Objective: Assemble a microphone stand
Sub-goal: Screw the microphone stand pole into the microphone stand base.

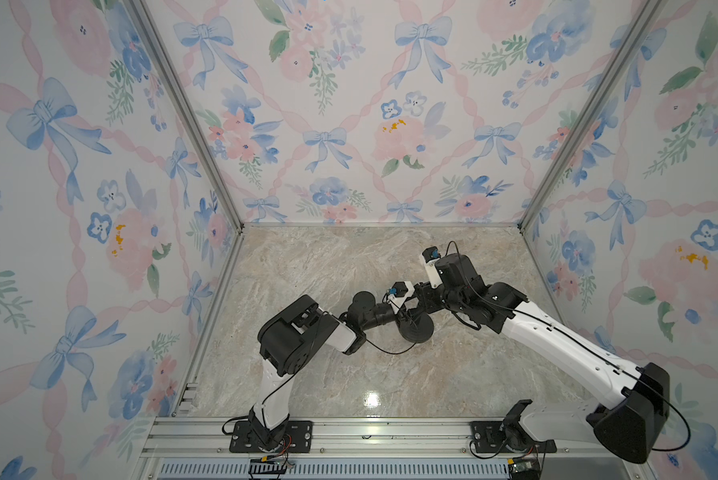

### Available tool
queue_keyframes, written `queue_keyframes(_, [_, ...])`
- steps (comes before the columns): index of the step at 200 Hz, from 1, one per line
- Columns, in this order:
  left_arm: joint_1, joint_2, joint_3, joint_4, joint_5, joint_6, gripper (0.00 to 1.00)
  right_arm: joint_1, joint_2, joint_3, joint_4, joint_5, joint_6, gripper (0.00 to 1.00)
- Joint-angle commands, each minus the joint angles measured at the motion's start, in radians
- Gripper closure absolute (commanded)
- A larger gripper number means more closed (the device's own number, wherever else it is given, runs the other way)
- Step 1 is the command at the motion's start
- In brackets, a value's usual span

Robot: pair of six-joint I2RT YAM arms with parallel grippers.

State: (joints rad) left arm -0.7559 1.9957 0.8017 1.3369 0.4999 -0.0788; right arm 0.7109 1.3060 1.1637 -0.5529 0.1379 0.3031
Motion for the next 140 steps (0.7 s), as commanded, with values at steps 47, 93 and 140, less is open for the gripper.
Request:
queue_keyframes(47, [0.001,0.016,0.016,0.006,-0.033,0.036,0.87,0.06,-0.026,-0.058,-0.076,-0.044,0.113,0.66])
queue_keyframes(93, [0.001,0.014,0.003,0.006,-0.02,0.056,0.94,-0.012,-0.134,0.018,-0.165,-0.23,-0.374,0.38])
queue_keyframes(140, [0.001,0.008,-0.007,0.006,0.005,0.059,0.94,-0.114,-0.078,0.166,-0.502,-0.383,-1.494,0.18])
